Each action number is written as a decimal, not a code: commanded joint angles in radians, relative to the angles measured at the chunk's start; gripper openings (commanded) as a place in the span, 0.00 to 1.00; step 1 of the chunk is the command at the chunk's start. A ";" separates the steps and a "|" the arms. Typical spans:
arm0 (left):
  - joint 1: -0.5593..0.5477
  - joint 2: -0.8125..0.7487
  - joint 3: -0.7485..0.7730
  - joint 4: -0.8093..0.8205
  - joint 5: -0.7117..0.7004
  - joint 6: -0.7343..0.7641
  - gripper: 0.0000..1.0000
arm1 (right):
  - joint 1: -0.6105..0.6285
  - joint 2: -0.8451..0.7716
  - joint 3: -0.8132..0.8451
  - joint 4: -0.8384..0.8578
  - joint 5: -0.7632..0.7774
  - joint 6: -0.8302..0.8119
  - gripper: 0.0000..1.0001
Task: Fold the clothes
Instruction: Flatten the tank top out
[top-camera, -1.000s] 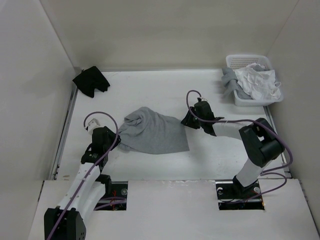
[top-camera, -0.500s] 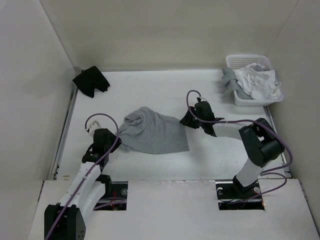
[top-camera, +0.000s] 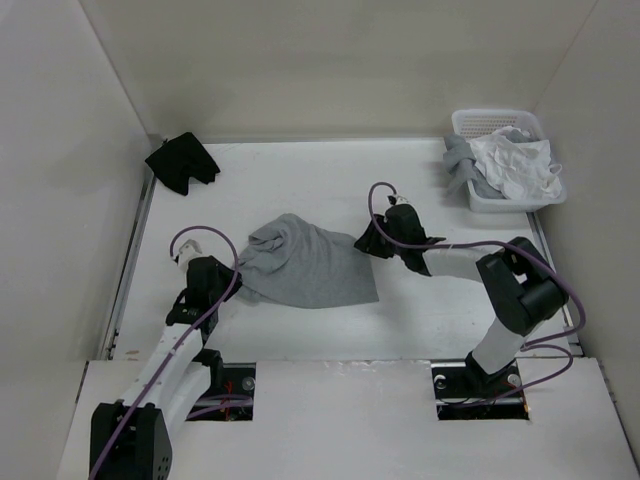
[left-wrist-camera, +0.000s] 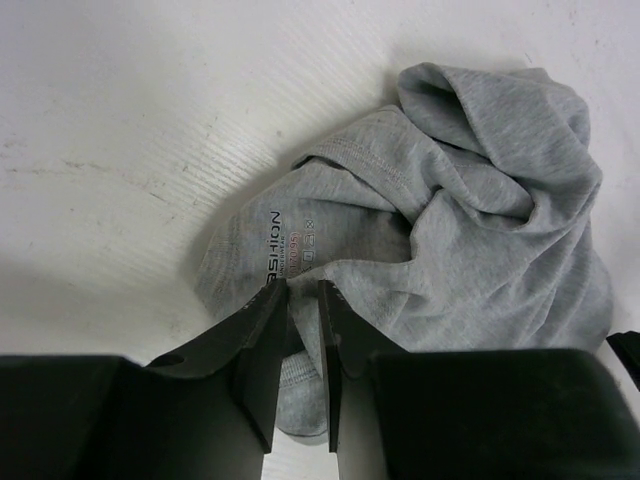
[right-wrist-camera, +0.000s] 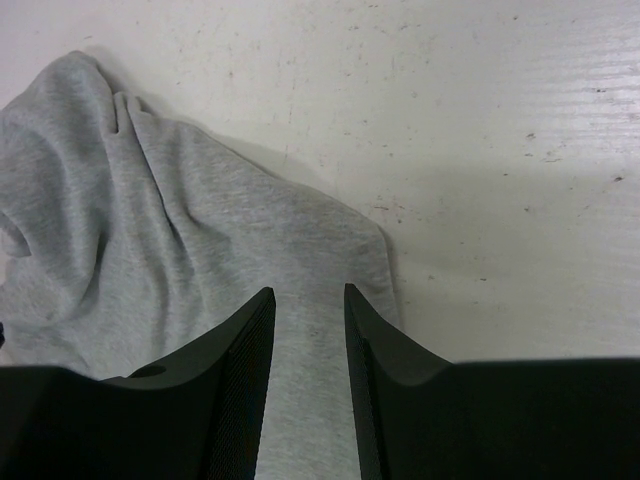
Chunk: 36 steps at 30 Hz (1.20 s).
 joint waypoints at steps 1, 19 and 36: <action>0.010 0.009 -0.007 0.067 0.009 0.008 0.19 | 0.013 -0.053 -0.029 0.061 -0.005 0.003 0.38; -0.035 -0.193 0.128 -0.059 0.049 -0.005 0.00 | 0.109 -0.361 -0.202 -0.283 0.211 0.044 0.48; -0.105 -0.249 0.097 -0.027 0.072 -0.014 0.01 | 0.287 -0.302 -0.150 -0.494 0.262 0.147 0.37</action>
